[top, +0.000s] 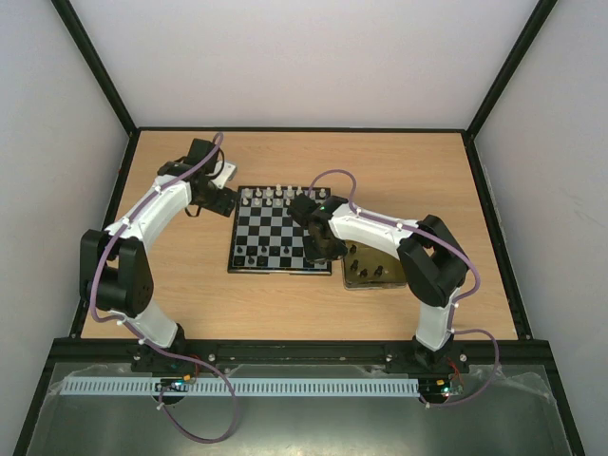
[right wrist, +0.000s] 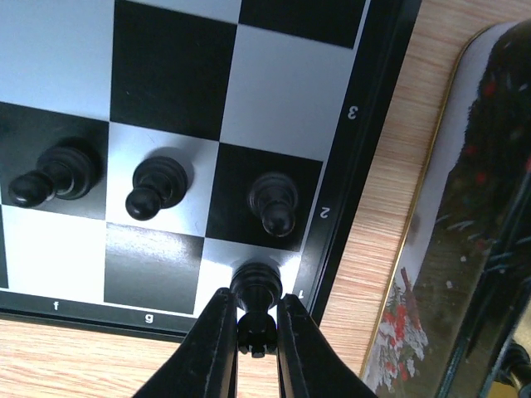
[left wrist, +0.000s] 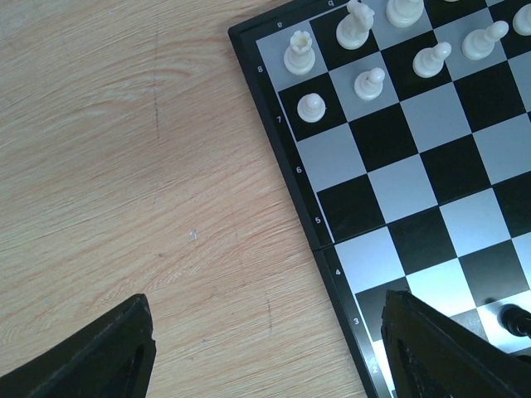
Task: Set up the chess pieces on the board
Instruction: Place the chess piece on the chessboard.
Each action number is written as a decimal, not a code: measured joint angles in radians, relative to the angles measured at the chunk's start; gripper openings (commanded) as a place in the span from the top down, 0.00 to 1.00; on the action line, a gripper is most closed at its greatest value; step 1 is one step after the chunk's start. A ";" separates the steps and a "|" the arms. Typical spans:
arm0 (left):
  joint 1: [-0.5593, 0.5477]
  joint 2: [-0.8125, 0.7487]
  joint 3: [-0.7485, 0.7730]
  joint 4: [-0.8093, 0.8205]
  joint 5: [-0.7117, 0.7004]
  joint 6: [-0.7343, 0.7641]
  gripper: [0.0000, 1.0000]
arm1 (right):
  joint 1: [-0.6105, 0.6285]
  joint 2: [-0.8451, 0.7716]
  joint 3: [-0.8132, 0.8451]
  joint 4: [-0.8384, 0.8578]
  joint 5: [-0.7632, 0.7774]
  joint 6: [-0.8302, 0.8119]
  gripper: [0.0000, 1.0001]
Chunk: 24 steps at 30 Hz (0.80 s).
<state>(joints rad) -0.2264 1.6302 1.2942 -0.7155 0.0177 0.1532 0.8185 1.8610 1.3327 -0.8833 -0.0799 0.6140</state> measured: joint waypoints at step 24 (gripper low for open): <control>0.000 -0.001 -0.004 0.000 0.000 0.000 0.24 | 0.014 0.000 -0.014 0.001 -0.006 0.005 0.78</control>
<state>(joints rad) -0.2264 1.6291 1.2903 -0.7155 0.0181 0.1532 0.8330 1.8606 1.3190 -0.8825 -0.0864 0.6186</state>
